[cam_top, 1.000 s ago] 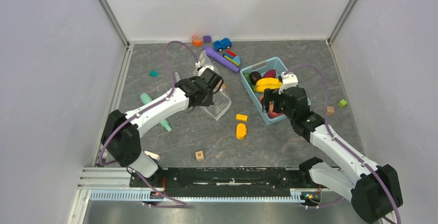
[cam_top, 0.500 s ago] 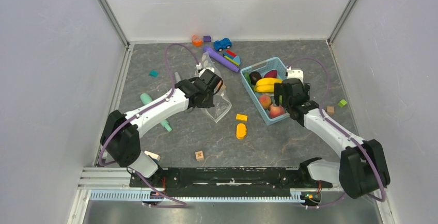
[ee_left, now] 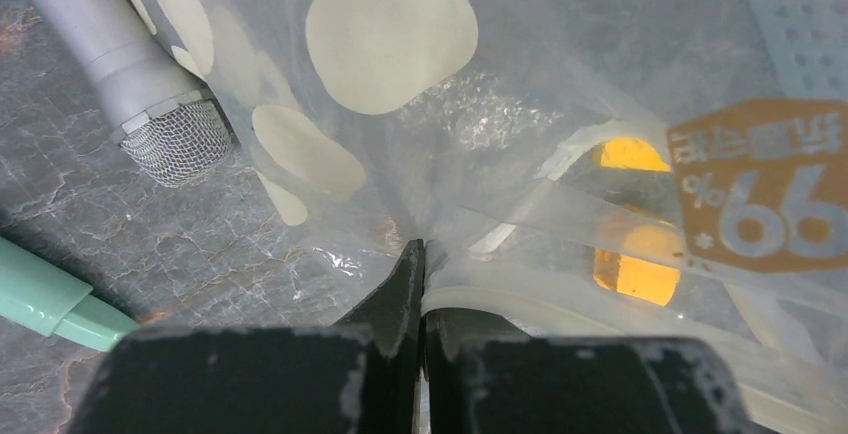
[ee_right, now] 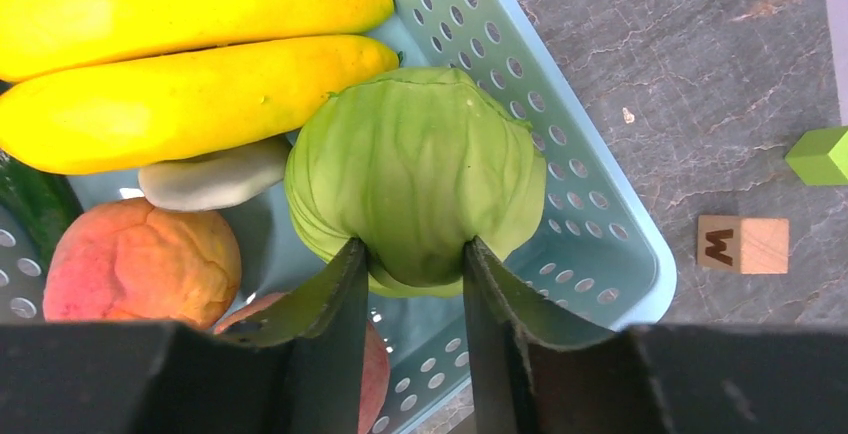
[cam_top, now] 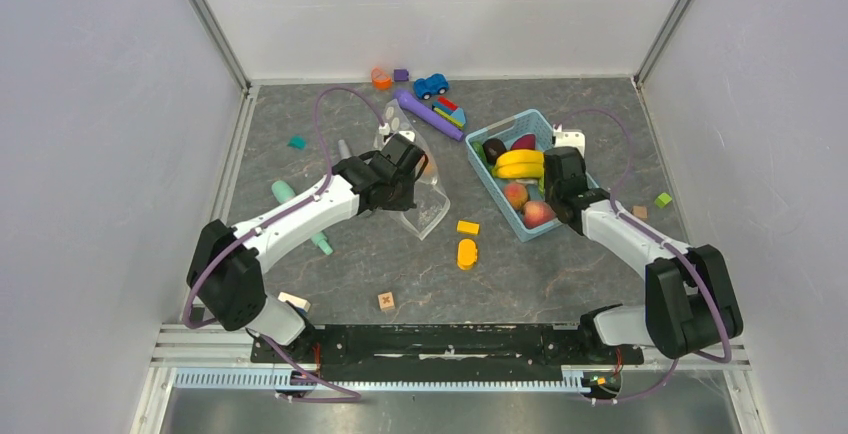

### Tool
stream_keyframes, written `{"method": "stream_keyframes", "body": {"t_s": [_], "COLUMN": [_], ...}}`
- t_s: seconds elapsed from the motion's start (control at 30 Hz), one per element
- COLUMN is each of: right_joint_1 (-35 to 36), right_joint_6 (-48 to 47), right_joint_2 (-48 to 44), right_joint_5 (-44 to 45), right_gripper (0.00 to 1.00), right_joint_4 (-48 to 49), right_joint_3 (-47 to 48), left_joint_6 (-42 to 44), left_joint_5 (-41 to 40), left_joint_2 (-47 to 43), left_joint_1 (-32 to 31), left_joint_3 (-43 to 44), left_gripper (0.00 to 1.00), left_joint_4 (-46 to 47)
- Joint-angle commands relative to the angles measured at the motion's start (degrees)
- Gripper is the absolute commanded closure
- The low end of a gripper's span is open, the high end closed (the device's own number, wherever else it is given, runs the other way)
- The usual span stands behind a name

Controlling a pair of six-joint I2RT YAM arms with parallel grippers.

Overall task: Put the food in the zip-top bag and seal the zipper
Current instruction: Pick up the fake vegetable from the bin, then place the fake vegetable in the zipper food storage bag.

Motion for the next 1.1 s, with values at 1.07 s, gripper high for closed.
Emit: {"method": "stream_keyframes", "body": {"t_s": [1.07], "right_joint_1": [2.6], "right_joint_6": [-6.5], "right_joint_2": [-28.3], "right_joint_5": [-78.5], "right_gripper": [1.00], "right_joint_4": [17.8], "right_joint_3": [-9.3], "left_joint_6": [-0.5], "left_joint_5": [4.0], "left_joint_2": [-6.6], "left_joint_1": [0.3], "left_joint_3": [-6.5], "left_gripper": [0.98], "left_joint_4": [7.3]}}
